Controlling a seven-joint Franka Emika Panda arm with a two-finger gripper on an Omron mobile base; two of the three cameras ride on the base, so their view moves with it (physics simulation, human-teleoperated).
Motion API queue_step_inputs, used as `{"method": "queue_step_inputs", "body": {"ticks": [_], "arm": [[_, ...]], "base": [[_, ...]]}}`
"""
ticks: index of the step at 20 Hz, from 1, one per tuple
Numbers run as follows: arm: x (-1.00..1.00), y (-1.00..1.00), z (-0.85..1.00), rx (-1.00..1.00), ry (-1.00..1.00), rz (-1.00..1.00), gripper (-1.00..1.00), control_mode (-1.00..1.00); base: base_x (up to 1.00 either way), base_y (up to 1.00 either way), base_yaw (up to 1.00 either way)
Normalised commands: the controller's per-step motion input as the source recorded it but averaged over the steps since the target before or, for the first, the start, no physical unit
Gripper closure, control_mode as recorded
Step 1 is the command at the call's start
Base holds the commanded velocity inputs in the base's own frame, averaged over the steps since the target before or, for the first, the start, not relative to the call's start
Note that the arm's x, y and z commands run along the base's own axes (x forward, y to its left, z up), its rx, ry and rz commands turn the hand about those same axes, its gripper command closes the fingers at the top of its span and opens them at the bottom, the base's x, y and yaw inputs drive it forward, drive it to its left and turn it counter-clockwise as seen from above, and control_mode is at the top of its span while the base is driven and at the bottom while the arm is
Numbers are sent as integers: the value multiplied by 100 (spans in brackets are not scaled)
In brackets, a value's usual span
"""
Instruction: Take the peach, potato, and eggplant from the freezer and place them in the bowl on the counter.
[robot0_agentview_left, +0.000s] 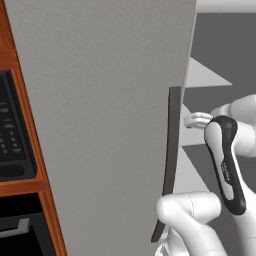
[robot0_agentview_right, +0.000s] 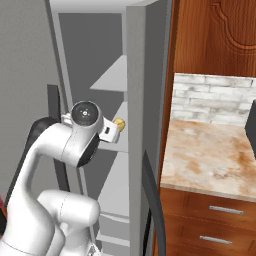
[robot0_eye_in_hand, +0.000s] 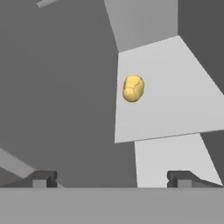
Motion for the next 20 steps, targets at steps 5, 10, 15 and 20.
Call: {"method": "queue_step_inputs", "body": {"ticks": [5,10,15,20], "arm": [[41,-10,-5,3,1,1,-100,-100],[36,-13,-11,10,2,4,-100,-100],[51,-10,-23,9,3,0,-100,-100],[59,0,-25,1,5,0,-100,-100]], "base": [[0,0,0],[0,0,0],[0,0,0],[0,0,0]]}}
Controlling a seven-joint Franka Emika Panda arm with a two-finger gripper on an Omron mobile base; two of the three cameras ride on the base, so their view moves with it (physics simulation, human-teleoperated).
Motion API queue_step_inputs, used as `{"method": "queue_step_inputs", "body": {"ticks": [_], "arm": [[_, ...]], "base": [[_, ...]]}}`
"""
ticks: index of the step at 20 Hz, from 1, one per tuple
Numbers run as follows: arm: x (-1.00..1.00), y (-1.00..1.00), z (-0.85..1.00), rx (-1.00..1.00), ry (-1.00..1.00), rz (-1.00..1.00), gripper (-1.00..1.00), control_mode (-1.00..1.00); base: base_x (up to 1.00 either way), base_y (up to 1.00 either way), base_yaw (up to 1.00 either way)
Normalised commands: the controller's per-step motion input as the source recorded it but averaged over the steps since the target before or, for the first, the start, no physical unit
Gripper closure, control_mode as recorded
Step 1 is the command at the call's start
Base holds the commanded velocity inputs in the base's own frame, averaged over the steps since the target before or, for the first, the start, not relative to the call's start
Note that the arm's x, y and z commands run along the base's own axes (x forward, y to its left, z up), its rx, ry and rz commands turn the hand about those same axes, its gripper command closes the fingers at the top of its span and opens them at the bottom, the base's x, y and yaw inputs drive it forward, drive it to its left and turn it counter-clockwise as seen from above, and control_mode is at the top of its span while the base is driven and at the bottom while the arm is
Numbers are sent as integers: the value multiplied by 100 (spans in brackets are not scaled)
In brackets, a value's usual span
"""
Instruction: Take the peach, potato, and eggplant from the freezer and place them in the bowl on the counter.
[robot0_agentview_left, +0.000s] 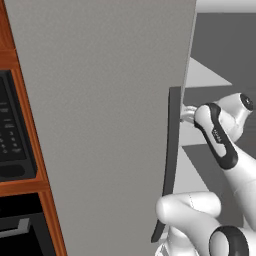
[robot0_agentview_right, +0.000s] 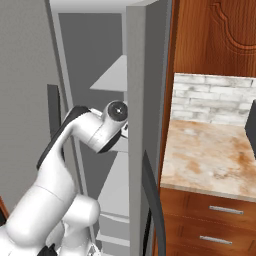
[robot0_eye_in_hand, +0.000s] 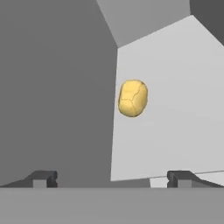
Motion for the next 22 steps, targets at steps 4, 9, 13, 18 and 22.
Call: {"method": "queue_step_inputs", "body": {"ticks": [4,9,13,18,22], "arm": [[44,-11,-18,2,2,0,-100,-100],[41,0,-29,5,4,0,-100,-100],[48,0,-12,0,6,0,-100,-100],[42,0,-10,5,6,1,-100,-100],[38,0,-24,10,2,2,-100,-100]], "base": [[0,0,0],[0,0,0],[0,0,0],[0,0,0],[0,0,0]]}}
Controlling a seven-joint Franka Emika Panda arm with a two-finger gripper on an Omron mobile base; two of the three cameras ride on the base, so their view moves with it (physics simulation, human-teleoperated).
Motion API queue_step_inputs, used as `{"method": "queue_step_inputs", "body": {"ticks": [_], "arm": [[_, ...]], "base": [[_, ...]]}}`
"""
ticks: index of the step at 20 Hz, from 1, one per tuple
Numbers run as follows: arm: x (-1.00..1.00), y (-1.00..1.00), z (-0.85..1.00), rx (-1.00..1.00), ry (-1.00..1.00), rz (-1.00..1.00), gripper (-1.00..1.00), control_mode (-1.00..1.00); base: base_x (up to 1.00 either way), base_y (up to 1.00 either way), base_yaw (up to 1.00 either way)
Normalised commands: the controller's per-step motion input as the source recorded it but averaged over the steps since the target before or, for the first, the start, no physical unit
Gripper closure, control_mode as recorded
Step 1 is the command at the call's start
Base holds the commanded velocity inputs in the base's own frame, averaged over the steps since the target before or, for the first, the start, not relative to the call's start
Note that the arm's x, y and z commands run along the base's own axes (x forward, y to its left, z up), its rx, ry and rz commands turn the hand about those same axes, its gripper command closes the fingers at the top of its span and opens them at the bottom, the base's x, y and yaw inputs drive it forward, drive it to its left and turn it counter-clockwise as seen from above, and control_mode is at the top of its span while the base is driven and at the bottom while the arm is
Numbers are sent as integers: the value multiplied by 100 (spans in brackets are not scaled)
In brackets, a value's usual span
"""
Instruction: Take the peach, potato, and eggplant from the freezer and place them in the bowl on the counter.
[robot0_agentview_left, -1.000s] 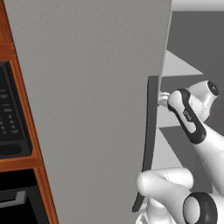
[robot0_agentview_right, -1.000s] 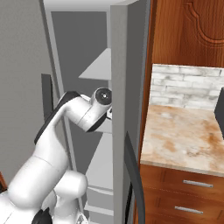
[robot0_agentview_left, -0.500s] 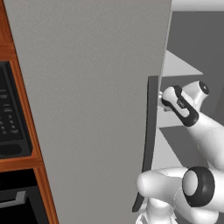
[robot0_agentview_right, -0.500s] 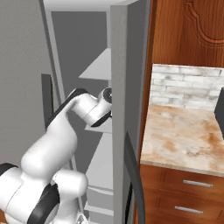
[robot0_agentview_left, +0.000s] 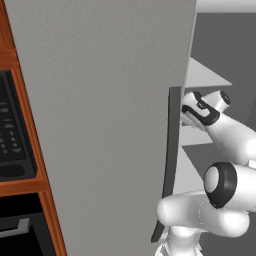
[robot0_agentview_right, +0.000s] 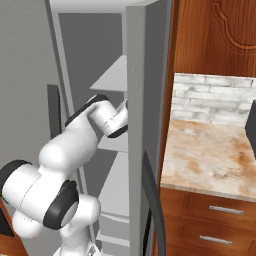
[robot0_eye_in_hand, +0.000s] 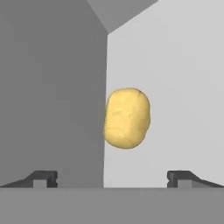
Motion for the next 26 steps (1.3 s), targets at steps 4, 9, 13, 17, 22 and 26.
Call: {"method": "queue_step_inputs", "body": {"ticks": [4,9,13,17,22,26], "arm": [[43,0,-22,1,4,0,-100,-100],[40,0,-17,0,4,0,-100,-100],[32,0,-19,0,4,0,-100,-100],[25,0,-23,0,3,0,-100,-100],[26,0,-10,3,0,0,-100,-100],[25,3,-18,5,0,0,-100,-100]], "base": [[0,0,0],[0,0,0],[0,0,0],[0,0,0],[0,0,0],[0,0,0]]}}
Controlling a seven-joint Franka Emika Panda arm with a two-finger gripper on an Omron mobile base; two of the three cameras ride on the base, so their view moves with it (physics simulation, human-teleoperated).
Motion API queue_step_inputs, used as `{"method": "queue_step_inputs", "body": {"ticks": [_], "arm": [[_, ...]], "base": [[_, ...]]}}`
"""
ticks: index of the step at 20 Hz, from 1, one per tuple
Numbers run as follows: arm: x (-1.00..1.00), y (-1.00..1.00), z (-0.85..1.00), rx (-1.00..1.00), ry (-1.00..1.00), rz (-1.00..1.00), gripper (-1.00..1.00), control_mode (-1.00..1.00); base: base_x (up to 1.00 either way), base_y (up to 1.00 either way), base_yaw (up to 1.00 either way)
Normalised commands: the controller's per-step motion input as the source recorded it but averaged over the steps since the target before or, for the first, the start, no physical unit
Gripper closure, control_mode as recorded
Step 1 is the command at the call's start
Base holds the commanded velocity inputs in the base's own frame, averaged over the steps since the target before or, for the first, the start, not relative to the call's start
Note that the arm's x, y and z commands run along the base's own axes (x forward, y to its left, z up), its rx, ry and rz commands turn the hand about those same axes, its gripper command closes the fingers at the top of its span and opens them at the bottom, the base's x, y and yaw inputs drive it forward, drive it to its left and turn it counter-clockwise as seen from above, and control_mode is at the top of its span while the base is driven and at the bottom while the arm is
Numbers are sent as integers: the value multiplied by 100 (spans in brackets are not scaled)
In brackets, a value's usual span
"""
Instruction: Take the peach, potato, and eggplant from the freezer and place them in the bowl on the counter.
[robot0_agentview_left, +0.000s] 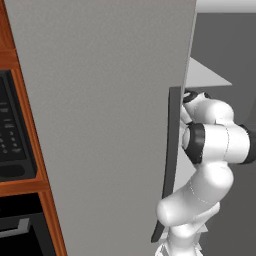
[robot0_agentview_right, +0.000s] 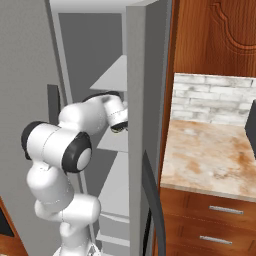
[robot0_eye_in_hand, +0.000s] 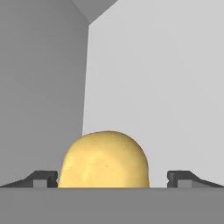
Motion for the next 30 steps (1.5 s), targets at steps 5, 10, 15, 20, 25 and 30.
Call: {"method": "queue_step_inputs", "body": {"ticks": [5,10,15,20,25,30], "arm": [[27,21,-30,2,1,0,-100,-100],[35,46,-48,0,7,0,100,-100],[27,66,-97,-2,34,0,100,-100],[-26,2,-29,6,13,2,100,-100],[-66,-2,-43,4,-21,2,100,-100],[-66,-14,23,7,-13,0,100,-100]], "base": [[0,0,0],[0,0,0],[0,0,0],[0,0,0],[0,0,0],[0,0,0]]}}
